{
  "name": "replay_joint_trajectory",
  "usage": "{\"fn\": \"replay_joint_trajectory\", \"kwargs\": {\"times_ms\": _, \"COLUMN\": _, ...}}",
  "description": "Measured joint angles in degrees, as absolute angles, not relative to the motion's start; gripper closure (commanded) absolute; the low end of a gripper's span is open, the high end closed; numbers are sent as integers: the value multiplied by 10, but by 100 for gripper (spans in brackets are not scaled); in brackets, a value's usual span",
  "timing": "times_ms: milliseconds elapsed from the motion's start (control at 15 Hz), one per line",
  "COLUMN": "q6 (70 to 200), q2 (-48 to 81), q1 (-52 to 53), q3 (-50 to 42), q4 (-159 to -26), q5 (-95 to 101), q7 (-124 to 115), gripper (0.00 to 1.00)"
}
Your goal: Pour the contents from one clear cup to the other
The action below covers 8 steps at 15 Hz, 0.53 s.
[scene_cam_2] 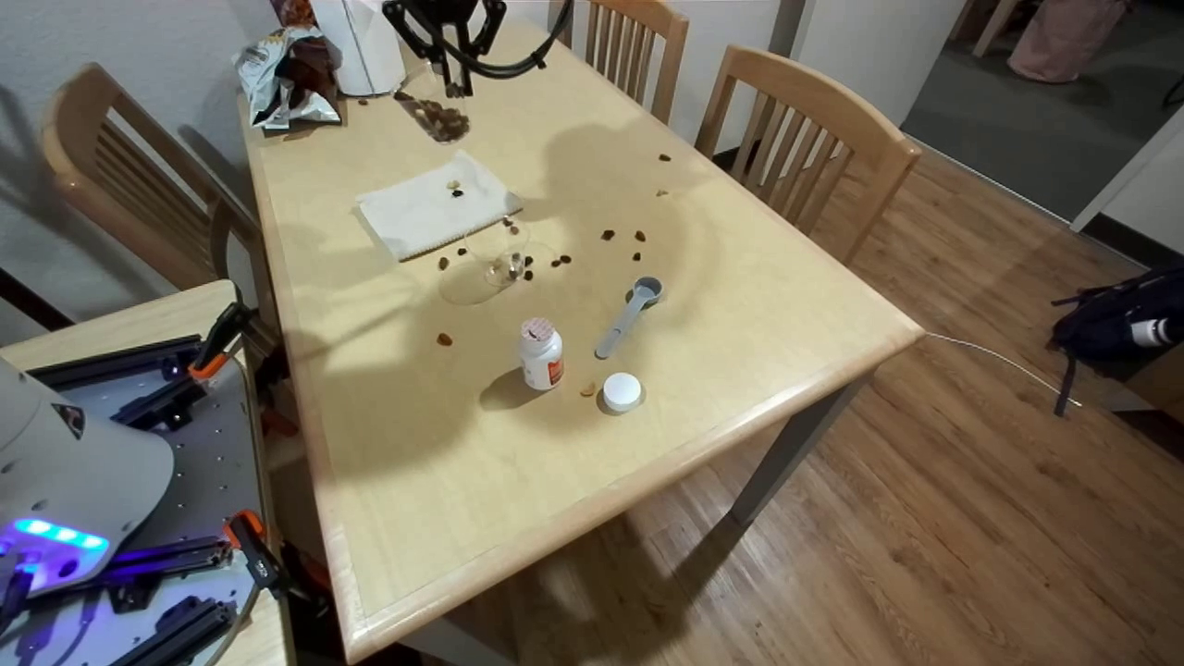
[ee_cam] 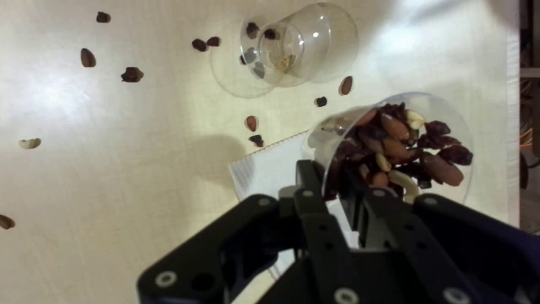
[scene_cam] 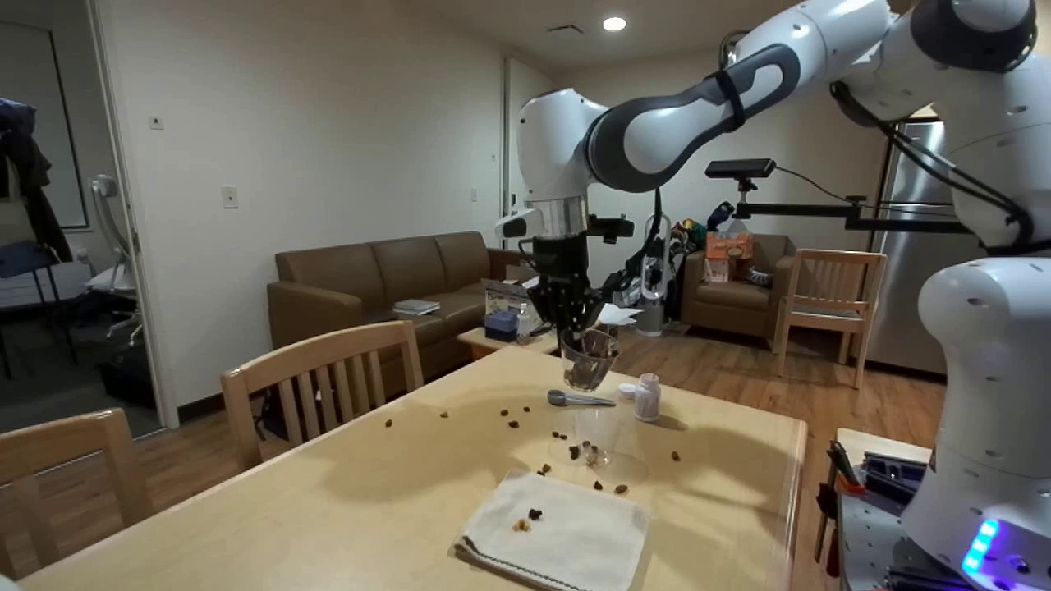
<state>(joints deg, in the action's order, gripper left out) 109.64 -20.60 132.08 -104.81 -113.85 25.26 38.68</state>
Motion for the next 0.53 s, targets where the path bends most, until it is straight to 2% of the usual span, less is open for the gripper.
{"fn": "replay_joint_trajectory", "kwargs": {"times_ms": 200, "q6": 1051, "q2": -248, "q1": 1315, "q3": -1030, "q4": -1127, "q5": 256, "q7": 380, "gripper": 95}}
{"fn": "replay_joint_trajectory", "kwargs": {"times_ms": 267, "q6": 1046, "q2": -262, "q1": 1315, "q3": -1027, "q4": -1125, "q5": 256, "q7": 380, "gripper": 81}}
{"fn": "replay_joint_trajectory", "kwargs": {"times_ms": 467, "q6": 1048, "q2": -294, "q1": 1314, "q3": -1020, "q4": -1121, "q5": 263, "q7": 380, "gripper": 81}}
{"fn": "replay_joint_trajectory", "kwargs": {"times_ms": 533, "q6": 1048, "q2": -299, "q1": 1314, "q3": -1019, "q4": -1120, "q5": 263, "q7": 380, "gripper": 95}}
